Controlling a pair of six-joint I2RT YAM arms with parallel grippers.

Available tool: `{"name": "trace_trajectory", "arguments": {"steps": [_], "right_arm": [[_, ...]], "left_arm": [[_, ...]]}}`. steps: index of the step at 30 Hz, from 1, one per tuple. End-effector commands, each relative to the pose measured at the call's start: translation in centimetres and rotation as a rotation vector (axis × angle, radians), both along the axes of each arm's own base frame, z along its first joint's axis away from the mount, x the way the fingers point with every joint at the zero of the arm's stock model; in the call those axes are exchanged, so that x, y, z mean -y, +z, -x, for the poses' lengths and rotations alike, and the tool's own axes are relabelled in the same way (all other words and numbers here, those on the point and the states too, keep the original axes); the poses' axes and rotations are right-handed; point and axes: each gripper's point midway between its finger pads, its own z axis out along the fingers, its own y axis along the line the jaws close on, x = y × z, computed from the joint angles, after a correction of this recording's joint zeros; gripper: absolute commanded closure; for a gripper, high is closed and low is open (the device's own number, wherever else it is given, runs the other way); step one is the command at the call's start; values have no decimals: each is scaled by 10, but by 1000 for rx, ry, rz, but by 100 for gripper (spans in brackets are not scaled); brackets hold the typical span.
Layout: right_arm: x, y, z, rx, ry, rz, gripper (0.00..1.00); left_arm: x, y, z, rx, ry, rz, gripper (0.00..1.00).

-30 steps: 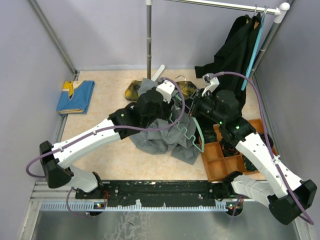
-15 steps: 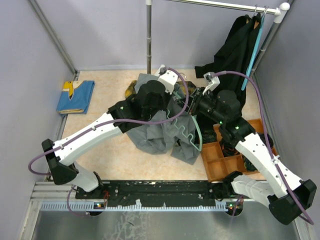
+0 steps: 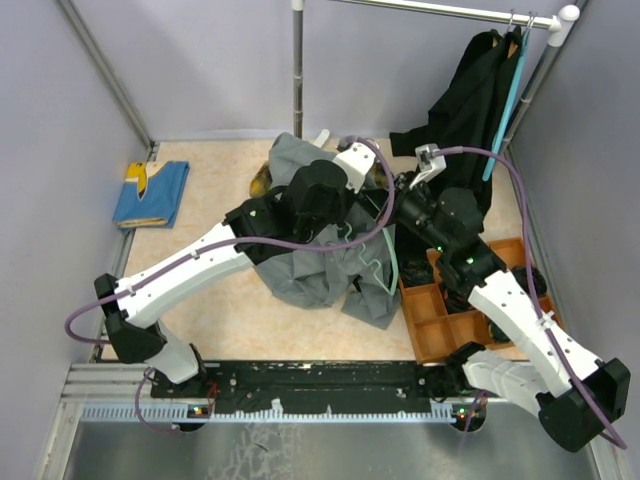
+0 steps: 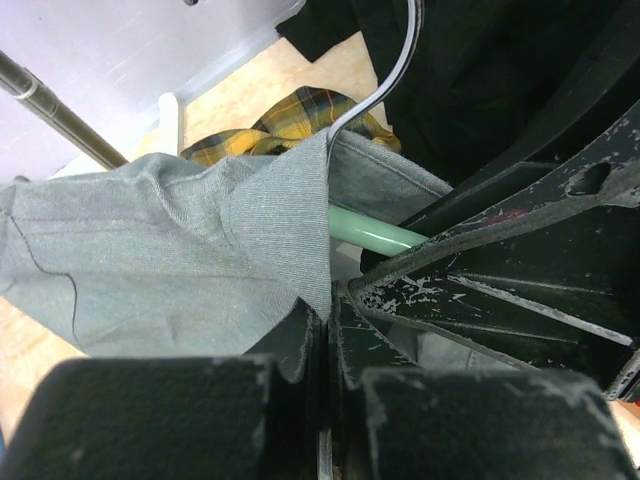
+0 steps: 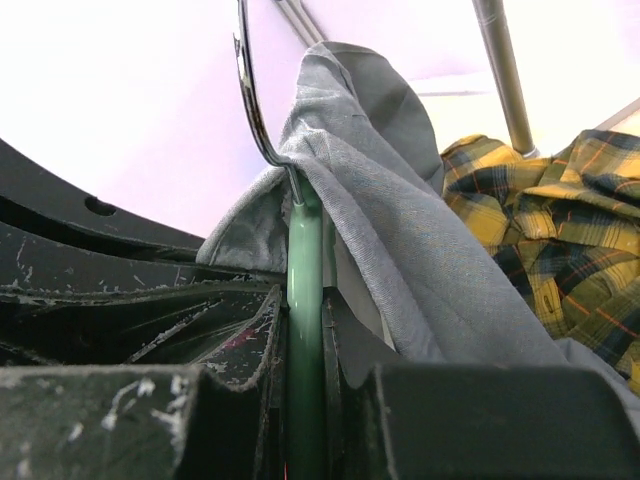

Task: Place the shirt on the hanger
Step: Hang the shirt on the hanger.

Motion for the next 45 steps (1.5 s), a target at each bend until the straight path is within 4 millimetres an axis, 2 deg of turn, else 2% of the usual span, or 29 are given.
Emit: {"name": "trace_trajectory", "arguments": {"steps": [1, 4, 8, 12, 13, 17, 19, 20, 24, 25, 29, 33, 34, 37, 39, 45], "right_arm": [[16, 61, -4, 187, -80, -124, 100], [21, 59, -7, 202, -116, -134, 100], [27, 69, -6, 252, -143, -188, 100], [31, 81, -3, 284, -153, -238, 100], [33, 83, -3, 284, -159, -242, 100], [42, 94, -1, 305, -196, -286, 100], [45, 101, 1, 325, -206, -315, 100], [46, 105, 2, 333, -206, -329, 100], [47, 126, 11, 397, -180, -391, 100], [49, 133, 14, 426, -175, -413, 100], [54, 166, 20, 522, -186, -447, 100], [64, 204, 24, 612, -226, -483, 100], [68, 216, 27, 639, -232, -506, 100], [73, 239, 30, 686, -247, -554, 100], [74, 250, 28, 698, -251, -573, 100], [77, 273, 30, 713, -247, -641, 100]], "left_arm": [[18, 11, 16, -7, -61, 19, 100], [25, 13, 25, -10, -87, 25, 100], [32, 10, 33, -17, -111, 17, 100], [31, 15, 34, -11, -107, 19, 100], [29, 18, 34, -5, -99, 22, 97], [18, 34, 33, 23, -72, 51, 80], [11, 43, 33, 40, -59, 73, 59], [8, 48, 34, 46, -52, 86, 52], [-10, 69, 37, 71, -18, 162, 35], [-15, 73, 38, 74, -5, 185, 33], [-42, 79, 42, 88, 71, 313, 31], [-61, 87, 54, 89, 73, 519, 30], [-67, 96, 59, 98, 67, 599, 30], [-69, 102, 69, 92, 16, 745, 29], [-64, 98, 73, 86, -15, 801, 29], [-65, 95, 66, 80, 40, 960, 33]]}}
